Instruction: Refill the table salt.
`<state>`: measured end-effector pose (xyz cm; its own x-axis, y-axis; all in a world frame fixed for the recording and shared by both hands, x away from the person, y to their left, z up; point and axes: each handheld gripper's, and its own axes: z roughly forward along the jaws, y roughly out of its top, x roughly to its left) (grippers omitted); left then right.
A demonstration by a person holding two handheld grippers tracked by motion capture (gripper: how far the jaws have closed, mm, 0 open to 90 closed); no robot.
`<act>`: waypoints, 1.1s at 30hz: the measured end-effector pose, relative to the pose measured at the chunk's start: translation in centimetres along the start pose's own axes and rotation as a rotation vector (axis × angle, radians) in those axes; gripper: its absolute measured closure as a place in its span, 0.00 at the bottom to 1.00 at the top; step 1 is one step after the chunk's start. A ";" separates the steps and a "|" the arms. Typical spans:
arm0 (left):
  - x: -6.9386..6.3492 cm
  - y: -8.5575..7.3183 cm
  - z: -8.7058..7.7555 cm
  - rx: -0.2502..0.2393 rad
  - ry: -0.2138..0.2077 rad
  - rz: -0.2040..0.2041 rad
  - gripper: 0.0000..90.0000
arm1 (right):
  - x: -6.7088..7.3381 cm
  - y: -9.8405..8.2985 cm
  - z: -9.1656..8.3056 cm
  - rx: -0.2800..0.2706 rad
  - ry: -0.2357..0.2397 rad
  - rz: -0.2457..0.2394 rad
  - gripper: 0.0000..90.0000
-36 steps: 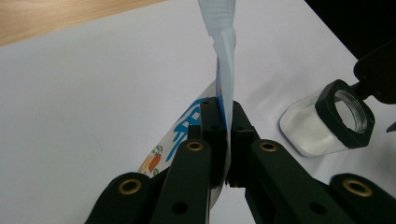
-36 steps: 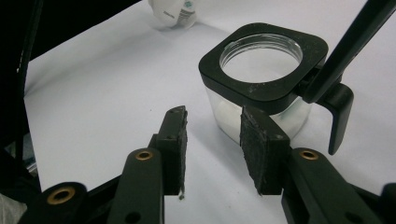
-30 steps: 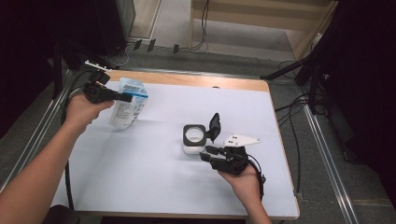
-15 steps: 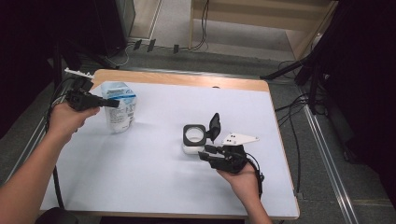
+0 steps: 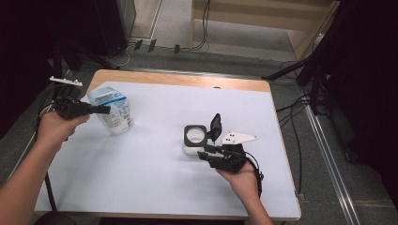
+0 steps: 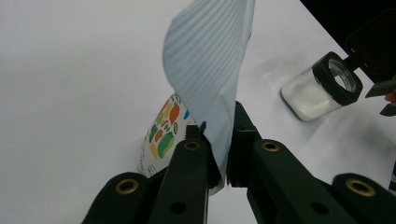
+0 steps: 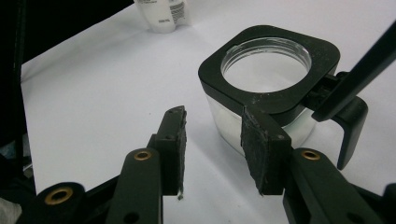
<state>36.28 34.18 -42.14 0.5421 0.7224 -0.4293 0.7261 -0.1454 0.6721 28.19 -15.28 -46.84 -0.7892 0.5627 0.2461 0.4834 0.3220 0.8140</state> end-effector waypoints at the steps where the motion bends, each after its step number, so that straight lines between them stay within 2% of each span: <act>1: 0.0 0.0 0.0 0.001 -0.002 0.006 0.98 | 0.0 0.0 0.0 0.001 0.000 0.000 0.69; 6: -0.1 0.1 0.0 -0.011 0.008 0.014 0.91 | 0.0 0.1 0.2 0.005 0.003 -0.002 0.68; 12: -0.2 0.3 0.3 -0.007 -0.002 0.017 0.80 | -0.1 0.1 0.3 0.009 0.004 0.002 0.68; 15: -0.5 0.3 0.4 -0.001 0.008 0.040 0.73 | -0.1 0.1 0.3 0.010 0.004 0.004 0.68; 20: -1.0 0.3 0.0 -0.018 0.018 0.070 0.61 | -0.3 0.2 0.1 0.007 0.001 0.006 0.68; 24: -1.7 0.2 -0.6 -0.019 0.048 0.111 0.54 | -0.3 0.4 -0.2 0.011 -0.007 0.004 0.68; 30: -2.4 -0.7 -1.1 -0.005 0.075 0.131 0.50 | -0.4 0.7 -0.7 0.000 -0.009 0.005 0.68; 33: -2.6 -1.3 -1.3 0.003 0.102 0.143 0.50 | -0.5 0.8 -0.8 0.001 -0.008 0.002 0.68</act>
<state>33.40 33.42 -41.08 0.5940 0.7592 -0.2661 0.6461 -0.2531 0.7201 28.62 -15.91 -45.93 -0.7850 0.5696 0.2436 0.4854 0.3211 0.8132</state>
